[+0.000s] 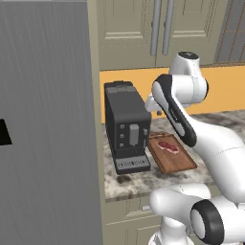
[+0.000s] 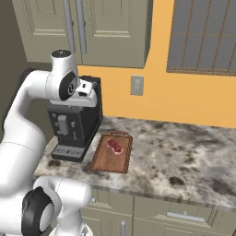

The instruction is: Open the cabinet, retrieve the rolling pin, and place it next to the meat on the cutting board to prepare for tenderizing.

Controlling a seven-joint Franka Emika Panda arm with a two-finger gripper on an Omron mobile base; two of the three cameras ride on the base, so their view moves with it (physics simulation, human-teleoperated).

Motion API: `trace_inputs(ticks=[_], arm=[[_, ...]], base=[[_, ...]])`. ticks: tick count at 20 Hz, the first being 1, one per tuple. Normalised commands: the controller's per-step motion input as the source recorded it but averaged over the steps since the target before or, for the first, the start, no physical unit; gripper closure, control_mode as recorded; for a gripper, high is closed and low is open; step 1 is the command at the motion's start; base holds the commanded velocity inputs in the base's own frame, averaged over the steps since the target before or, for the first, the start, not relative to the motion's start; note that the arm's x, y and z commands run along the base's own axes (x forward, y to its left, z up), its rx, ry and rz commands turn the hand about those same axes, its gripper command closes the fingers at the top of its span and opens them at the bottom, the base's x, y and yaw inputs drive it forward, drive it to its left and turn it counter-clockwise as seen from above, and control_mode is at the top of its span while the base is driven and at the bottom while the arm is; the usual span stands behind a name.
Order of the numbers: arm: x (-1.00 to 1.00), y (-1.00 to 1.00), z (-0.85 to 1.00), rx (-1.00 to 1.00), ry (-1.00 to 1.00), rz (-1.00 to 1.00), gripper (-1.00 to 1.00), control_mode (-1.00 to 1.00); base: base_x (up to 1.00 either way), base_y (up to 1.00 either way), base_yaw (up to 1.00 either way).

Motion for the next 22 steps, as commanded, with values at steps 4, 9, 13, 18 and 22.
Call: trace_inputs(ticks=[4, 9, 13, 18, 22], arm=[[0.0, -0.01, 0.0, 0.0, 0.0, 0.0, -1.0, -1.0], [-0.43, -0.02, -0.01, -0.03, -0.21, 0.0, -1.0, -1.0], [-0.93, -0.03, 0.24, -0.12, -0.49, 0.0, -1.0, -1.0], [-0.53, 0.0, 0.45, -0.19, -0.51, 0.0, -1.0, -1.0], [-0.3, 0.0, 0.65, -0.18, -0.54, 0.0, -1.0, -1.0]], base=[[0.0, 0.0, 0.0], [0.0, 0.0, 0.0], [0.0, 0.0, 0.0], [0.0, 0.0, 0.0], [0.0, 0.0, 0.0]])
